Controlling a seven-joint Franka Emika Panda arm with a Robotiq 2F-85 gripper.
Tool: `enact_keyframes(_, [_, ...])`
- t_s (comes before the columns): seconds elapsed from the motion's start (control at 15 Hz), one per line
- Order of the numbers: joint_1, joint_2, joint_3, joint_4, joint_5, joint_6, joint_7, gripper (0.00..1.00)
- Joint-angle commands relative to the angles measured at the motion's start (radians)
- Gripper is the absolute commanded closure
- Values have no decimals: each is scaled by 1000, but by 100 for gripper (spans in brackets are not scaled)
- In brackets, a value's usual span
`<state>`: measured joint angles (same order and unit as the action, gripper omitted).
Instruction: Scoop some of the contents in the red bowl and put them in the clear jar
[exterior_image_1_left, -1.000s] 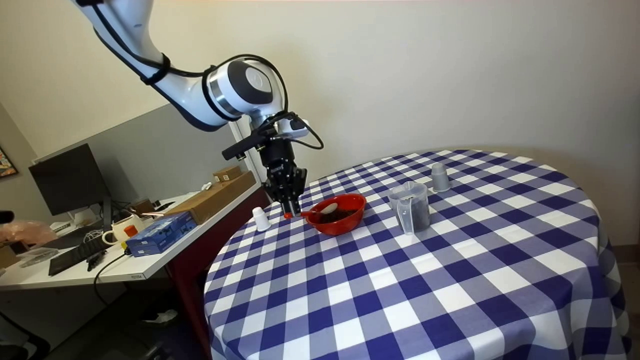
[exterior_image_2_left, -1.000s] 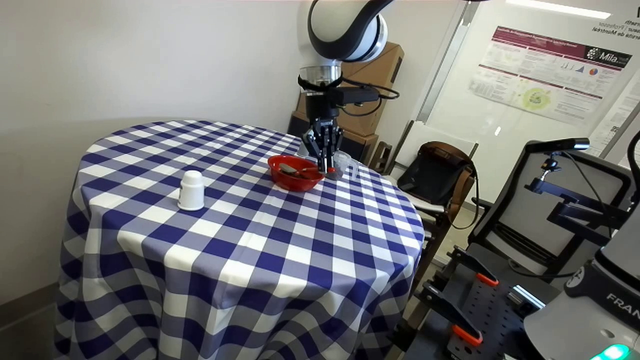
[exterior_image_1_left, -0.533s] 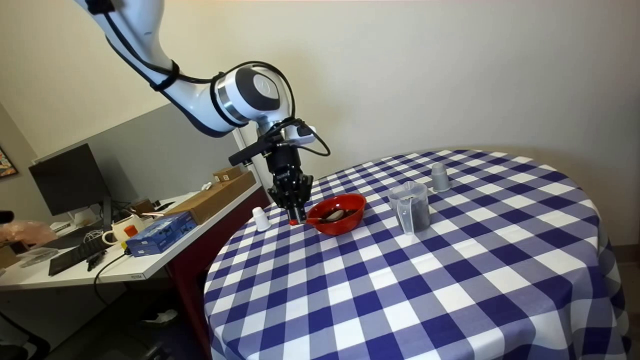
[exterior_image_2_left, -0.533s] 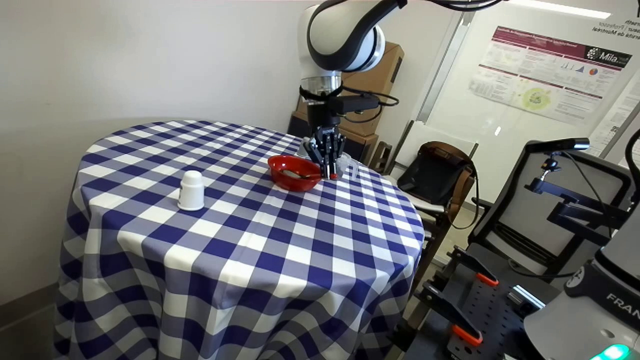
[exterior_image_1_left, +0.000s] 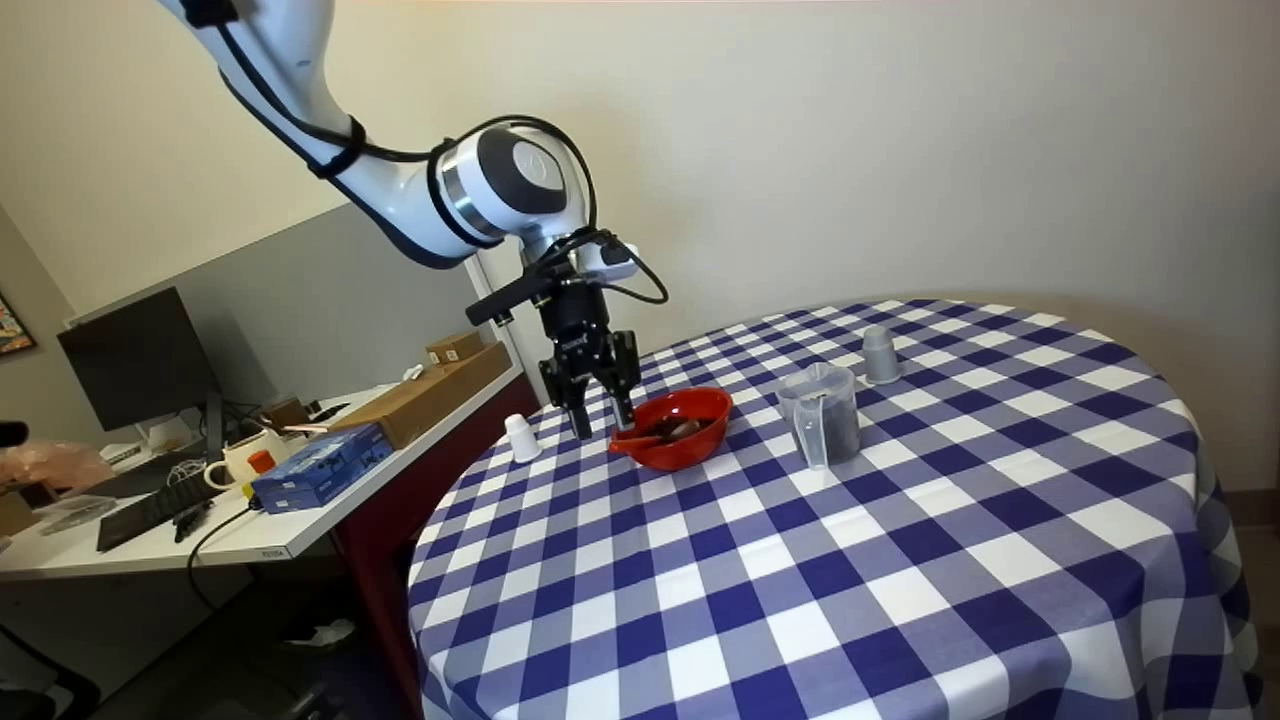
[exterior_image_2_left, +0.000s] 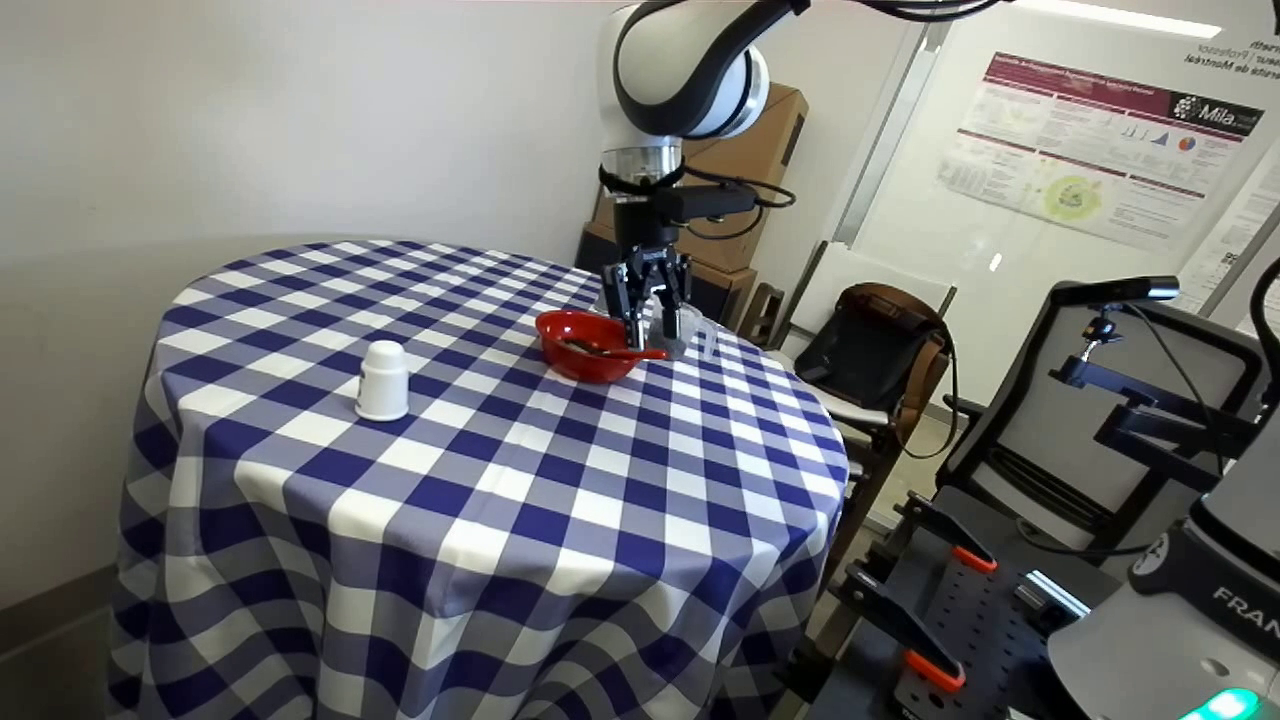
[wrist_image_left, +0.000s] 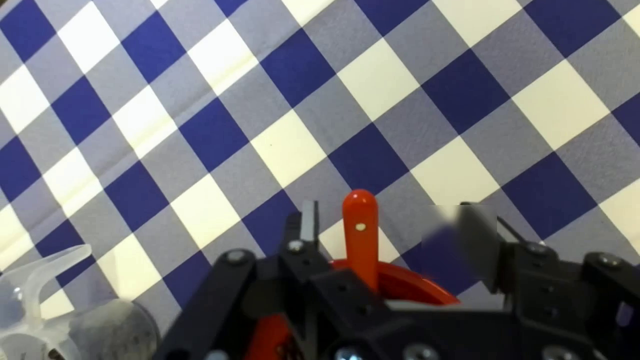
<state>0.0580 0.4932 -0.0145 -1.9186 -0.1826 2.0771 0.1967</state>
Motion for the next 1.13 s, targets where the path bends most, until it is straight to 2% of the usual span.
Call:
enact_keyframes(0.0, [20, -151, -9, -89, -31, 59, -2, 1])
enact_keyframes(0.27, [21, -376, -17, -222, -120, 170, 30, 0])
enact_keyframes(0.47, [-7, -555, -18, -323, -144, 225, 89, 0])
enact_keyframes(0.67, [-55, -732, -22, -424, -70, 215, 100, 0])
enact_keyframes(0.87, [-89, -906, -45, -535, 52, 155, 22, 0])
enact_keyframes(0.93, [-98, -765, -12, -421, -4, 170, 55, 0])
enact_keyframes(1.07, [-113, -857, -21, -488, 31, 154, 32, 0])
